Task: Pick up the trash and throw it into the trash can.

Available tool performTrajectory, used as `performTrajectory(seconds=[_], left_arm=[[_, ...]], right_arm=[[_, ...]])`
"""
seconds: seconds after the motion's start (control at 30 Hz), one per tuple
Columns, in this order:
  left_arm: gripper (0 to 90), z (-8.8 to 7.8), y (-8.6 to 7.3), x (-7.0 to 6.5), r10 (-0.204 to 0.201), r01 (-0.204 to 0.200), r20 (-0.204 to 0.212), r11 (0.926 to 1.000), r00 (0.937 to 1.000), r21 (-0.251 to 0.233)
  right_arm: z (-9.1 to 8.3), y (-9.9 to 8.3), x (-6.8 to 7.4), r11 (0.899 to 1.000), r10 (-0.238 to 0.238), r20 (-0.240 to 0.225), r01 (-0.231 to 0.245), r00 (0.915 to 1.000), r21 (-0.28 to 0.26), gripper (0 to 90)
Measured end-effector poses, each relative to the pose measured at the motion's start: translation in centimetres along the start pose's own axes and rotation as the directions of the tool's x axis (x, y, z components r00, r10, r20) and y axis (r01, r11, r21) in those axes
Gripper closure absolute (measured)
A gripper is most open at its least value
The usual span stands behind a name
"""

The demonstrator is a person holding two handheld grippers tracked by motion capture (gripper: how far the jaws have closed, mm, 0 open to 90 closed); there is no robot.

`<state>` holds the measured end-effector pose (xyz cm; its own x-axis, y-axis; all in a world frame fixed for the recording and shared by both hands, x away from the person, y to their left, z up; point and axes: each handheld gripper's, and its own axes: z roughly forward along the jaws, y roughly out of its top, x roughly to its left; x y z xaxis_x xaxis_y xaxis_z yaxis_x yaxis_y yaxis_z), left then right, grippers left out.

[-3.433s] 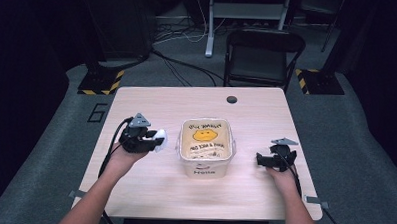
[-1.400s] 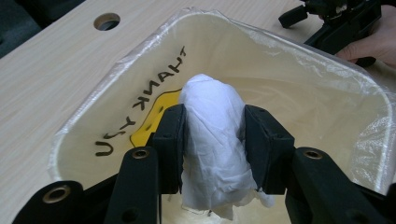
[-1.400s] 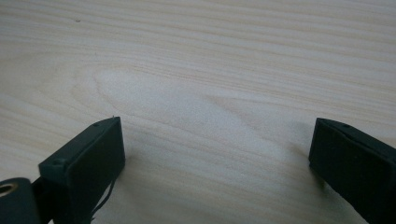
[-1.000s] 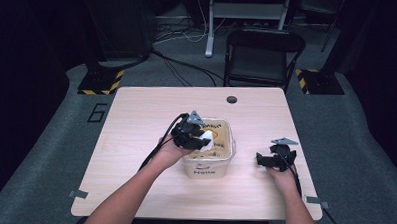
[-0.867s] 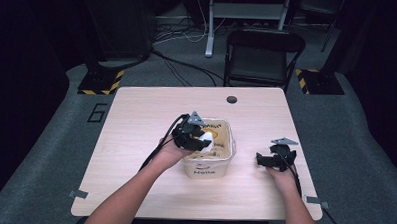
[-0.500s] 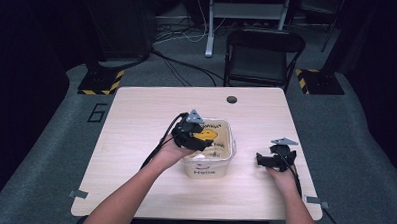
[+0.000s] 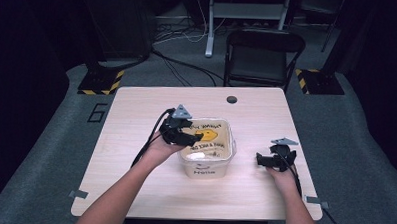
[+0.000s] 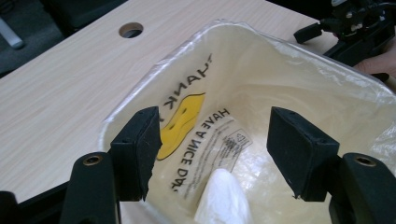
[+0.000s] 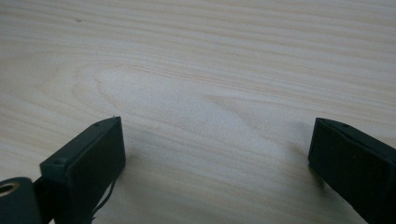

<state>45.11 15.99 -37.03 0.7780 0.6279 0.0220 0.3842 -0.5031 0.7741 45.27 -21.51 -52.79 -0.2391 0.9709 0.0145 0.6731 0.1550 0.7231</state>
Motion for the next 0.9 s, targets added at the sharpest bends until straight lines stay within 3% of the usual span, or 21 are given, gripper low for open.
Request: performTrajectory(seconds=[0.4, 0.57, 0.9], left_arm=[[34.8, -3.1, -1.6, 3.1, -0.060, 0.056, -0.079, 0.9972, 0.9951, -0.051], [34.7, -4.7, -2.5, 4.2, -0.079, 0.074, -0.112, 0.9960, 0.9906, -0.049], [34.7, -7.3, -4.9, 6.1, -0.135, 0.121, -0.161, 0.9881, 0.9776, -0.094]], right_arm=[[0.0, 0.0, 0.0, 1.000, -0.002, 0.000, 0.002, 1.0000, -0.001, 3.2], [0.0, 0.0, 0.0, 1.000, 0.000, 0.000, 0.000, 1.0000, 0.000, 3.2], [0.0, 0.0, 0.0, 1.000, -0.002, 0.000, 0.002, 1.0000, -0.001, 3.1]])
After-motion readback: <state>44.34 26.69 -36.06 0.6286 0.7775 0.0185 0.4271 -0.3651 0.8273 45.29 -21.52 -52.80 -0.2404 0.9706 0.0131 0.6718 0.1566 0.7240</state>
